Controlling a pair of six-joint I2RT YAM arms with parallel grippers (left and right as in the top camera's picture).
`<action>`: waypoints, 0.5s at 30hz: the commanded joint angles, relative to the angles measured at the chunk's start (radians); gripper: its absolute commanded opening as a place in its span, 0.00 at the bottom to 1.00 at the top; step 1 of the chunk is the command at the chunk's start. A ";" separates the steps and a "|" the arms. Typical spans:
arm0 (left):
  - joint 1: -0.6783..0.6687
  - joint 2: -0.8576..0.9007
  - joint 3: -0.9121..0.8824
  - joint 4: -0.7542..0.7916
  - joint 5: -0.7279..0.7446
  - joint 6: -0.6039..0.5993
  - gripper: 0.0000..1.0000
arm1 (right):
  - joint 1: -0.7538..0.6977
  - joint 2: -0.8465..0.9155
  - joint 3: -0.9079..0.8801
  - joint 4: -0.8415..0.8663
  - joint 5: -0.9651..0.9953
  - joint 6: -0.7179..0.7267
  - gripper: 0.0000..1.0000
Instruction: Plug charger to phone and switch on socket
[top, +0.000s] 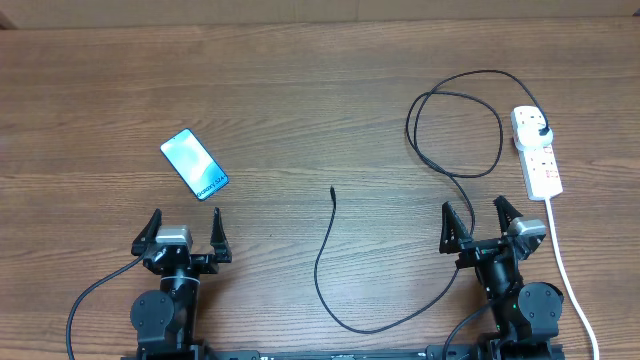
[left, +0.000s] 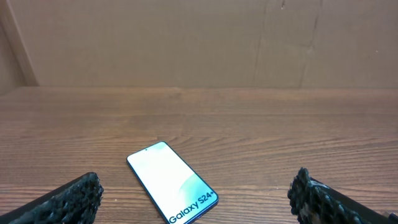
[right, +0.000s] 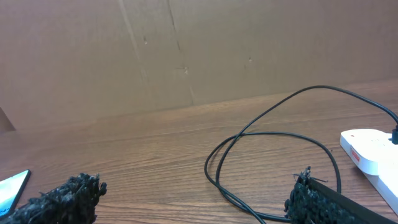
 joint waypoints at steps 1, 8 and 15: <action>0.005 -0.010 -0.003 -0.005 -0.010 0.019 1.00 | 0.006 -0.010 -0.010 0.003 0.010 -0.008 1.00; 0.005 -0.010 -0.003 -0.003 -0.005 0.018 1.00 | 0.006 -0.010 -0.010 0.003 0.010 -0.008 1.00; 0.005 -0.010 -0.003 0.036 0.010 0.024 1.00 | 0.006 -0.010 -0.010 0.003 0.010 -0.008 1.00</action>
